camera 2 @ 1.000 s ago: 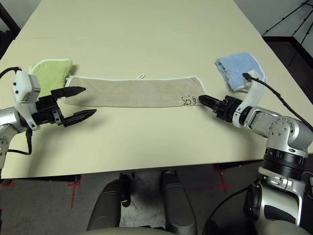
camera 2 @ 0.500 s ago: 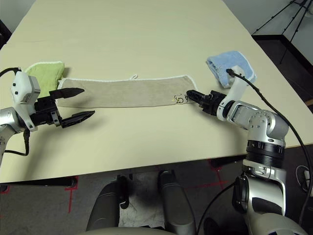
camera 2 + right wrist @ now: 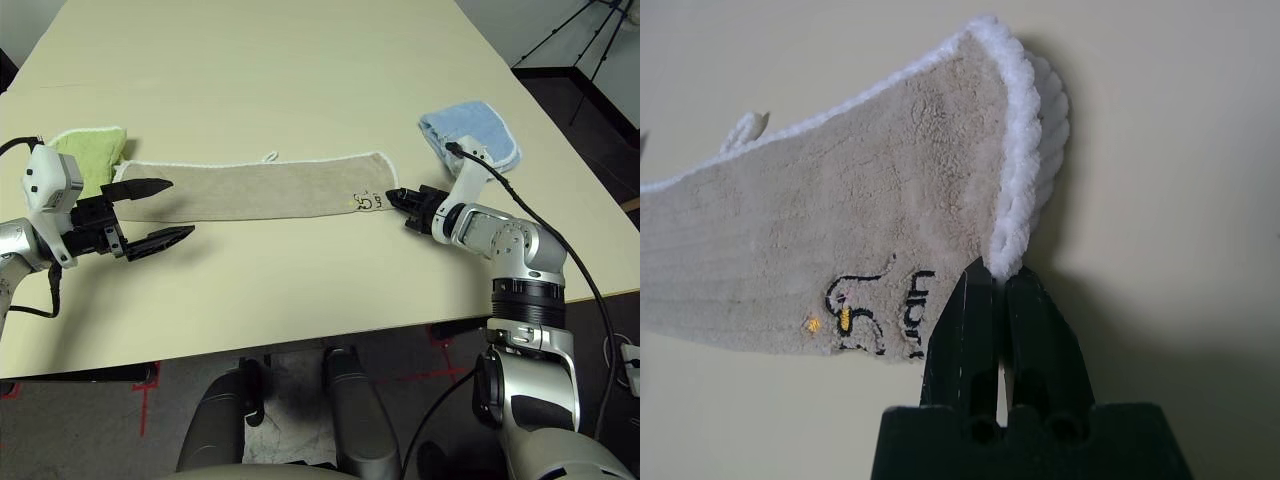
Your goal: Fold the towel and set it aside.
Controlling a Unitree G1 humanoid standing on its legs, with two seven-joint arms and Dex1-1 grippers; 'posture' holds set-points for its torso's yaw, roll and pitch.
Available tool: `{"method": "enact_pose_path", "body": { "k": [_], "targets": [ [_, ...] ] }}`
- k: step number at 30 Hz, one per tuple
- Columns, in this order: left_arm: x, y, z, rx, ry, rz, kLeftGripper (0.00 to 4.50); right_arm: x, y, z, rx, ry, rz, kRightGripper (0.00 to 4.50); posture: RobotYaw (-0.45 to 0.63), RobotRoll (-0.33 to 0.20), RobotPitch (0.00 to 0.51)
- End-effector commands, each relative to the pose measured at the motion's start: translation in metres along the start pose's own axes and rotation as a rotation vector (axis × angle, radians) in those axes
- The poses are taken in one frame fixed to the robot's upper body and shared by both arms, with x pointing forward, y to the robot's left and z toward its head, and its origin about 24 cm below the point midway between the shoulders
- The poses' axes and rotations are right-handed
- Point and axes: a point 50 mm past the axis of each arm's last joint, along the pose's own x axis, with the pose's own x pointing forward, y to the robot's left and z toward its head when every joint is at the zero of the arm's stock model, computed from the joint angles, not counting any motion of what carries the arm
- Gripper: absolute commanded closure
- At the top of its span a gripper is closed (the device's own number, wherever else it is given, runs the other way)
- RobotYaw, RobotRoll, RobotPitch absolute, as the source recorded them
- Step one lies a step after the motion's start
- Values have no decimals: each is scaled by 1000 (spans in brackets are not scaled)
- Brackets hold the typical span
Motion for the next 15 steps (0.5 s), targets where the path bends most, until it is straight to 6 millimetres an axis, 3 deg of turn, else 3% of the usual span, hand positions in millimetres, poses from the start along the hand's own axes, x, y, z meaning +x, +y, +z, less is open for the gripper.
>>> {"method": "enact_pose_path", "body": {
  "k": [1,15],
  "targets": [
    [1,-2,-1,3,21,-16,0,-1,-17,-8,7,43,-86,4474,-114,0,231],
    [5,-1,1,6,17,-26,0,-12,-33,1,-15,3,-166,4474,-134,0,223]
  ]
}}
